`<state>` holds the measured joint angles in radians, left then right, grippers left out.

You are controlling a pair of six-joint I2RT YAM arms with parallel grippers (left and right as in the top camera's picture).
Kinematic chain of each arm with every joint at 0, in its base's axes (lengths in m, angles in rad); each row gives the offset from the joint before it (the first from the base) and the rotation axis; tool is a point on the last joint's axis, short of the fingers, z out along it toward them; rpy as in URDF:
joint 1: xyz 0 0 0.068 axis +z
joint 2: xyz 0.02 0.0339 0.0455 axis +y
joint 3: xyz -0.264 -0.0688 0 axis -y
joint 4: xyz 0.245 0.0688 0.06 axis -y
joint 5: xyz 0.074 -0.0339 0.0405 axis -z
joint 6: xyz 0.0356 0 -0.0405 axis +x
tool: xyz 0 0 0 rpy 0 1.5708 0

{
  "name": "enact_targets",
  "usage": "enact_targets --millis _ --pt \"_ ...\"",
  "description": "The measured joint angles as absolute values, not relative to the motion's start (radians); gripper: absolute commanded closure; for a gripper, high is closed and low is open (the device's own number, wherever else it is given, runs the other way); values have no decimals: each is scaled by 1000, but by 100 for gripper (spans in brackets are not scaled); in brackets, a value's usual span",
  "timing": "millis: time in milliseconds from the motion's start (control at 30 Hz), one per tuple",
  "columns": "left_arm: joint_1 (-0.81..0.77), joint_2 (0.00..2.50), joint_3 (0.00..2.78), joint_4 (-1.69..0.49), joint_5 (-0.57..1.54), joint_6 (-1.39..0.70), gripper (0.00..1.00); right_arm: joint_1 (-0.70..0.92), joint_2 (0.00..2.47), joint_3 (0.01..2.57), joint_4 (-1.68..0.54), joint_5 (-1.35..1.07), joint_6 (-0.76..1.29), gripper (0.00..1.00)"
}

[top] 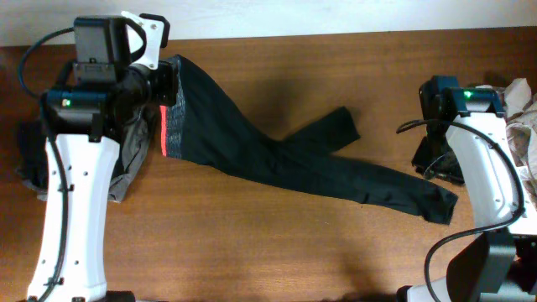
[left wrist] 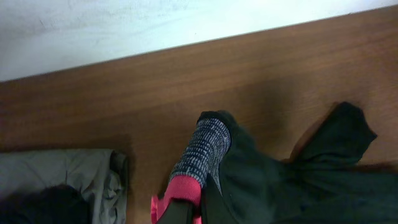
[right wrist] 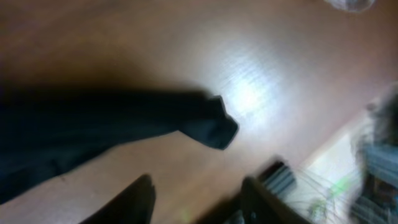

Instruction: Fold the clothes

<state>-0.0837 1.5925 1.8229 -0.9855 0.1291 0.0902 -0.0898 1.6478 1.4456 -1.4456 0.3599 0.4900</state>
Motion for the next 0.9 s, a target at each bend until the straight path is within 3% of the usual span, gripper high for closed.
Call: enact_targets --millis 167,400,900 --pt "-84 1594 1823 -982 118 90 100 -90 1648 1446 -1237 172 323 33" --pt "-84 1594 1823 -978 115 90 100 -83 1677 1448 -931 -136 117 37" --pt "-84 1594 1823 -965 114 90 100 -10 2090 1450 -543 -312 17 39"
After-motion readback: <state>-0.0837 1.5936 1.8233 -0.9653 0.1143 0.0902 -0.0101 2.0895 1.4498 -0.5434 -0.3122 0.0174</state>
